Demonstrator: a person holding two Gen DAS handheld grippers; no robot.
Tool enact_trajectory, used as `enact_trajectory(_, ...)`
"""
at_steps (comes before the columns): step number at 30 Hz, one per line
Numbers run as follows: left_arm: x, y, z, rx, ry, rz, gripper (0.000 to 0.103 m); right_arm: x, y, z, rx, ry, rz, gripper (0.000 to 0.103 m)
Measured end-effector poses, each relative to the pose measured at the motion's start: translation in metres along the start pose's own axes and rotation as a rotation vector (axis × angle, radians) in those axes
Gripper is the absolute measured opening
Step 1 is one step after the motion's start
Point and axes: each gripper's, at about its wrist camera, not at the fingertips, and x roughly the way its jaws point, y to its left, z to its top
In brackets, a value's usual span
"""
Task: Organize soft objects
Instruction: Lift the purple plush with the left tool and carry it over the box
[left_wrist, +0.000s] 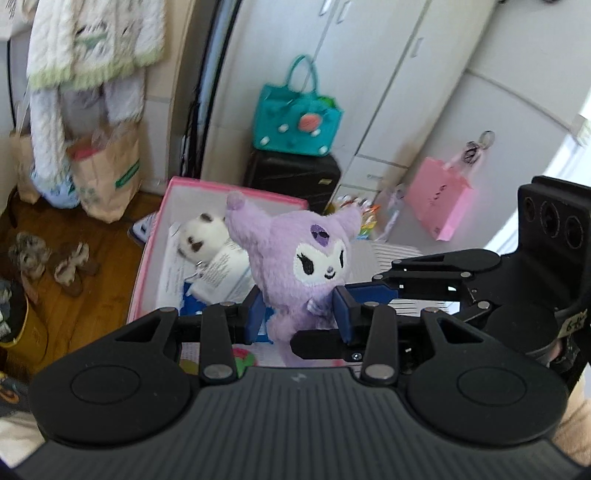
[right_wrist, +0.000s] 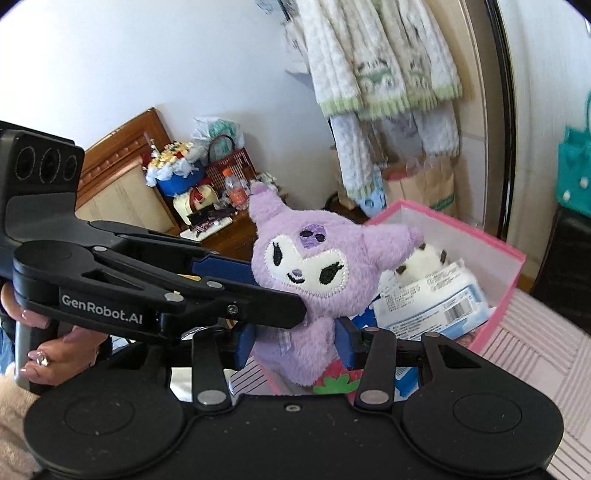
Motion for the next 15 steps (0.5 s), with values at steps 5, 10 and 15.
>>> enact_trajectory(5,0.048,0.033,0.007,-0.069,0.078,0.027,0.039,0.046,-0.029,0.003,0.037,0.064,0.003,0.048)
enact_trajectory(10,0.083,0.054,0.005,-0.078,0.146,0.054,0.039,0.085,-0.049,0.0,0.063,0.142,-0.003,0.047)
enact_trajectory(15,0.101,0.069,0.001,-0.11,0.189,0.07,0.039,0.111,-0.06,-0.001,0.076,0.199,-0.009,0.047)
